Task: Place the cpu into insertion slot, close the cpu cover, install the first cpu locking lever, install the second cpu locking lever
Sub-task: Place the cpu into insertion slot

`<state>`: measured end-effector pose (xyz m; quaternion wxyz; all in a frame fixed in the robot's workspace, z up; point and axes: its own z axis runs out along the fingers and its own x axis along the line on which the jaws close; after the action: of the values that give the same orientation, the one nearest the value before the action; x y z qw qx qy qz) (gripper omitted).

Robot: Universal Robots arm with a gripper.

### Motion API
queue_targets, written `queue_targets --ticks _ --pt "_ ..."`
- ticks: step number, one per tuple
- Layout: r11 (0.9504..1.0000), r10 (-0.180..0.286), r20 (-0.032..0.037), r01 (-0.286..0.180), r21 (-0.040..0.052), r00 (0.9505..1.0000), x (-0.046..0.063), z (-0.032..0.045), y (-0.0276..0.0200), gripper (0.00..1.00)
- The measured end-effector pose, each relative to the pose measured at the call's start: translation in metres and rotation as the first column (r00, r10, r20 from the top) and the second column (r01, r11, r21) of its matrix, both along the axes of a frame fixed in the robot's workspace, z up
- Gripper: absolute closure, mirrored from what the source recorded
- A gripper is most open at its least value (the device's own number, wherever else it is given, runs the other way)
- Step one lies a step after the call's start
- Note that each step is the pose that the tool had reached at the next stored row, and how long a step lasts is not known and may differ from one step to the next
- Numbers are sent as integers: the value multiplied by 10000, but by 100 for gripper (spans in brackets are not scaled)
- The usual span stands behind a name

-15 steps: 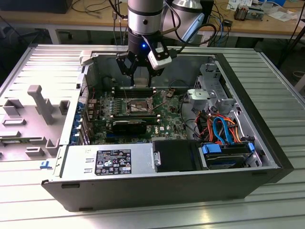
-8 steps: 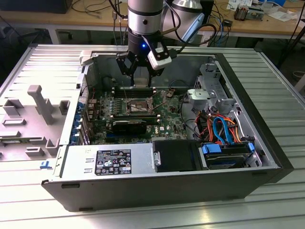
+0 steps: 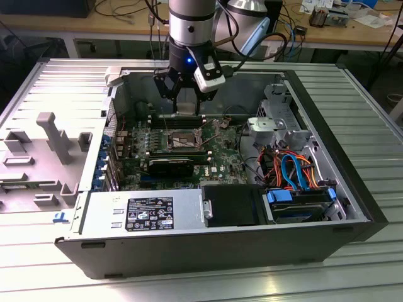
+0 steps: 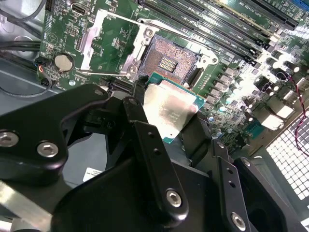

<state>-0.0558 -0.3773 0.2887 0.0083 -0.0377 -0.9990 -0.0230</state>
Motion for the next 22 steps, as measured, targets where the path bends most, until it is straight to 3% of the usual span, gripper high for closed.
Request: queue_targets --ticks 13,22 --pt "9986 -531 0 531 0 9986 0 -1 0 45" --pt "9944 -1055 0 1055 0 9944 0 -3 0 45"
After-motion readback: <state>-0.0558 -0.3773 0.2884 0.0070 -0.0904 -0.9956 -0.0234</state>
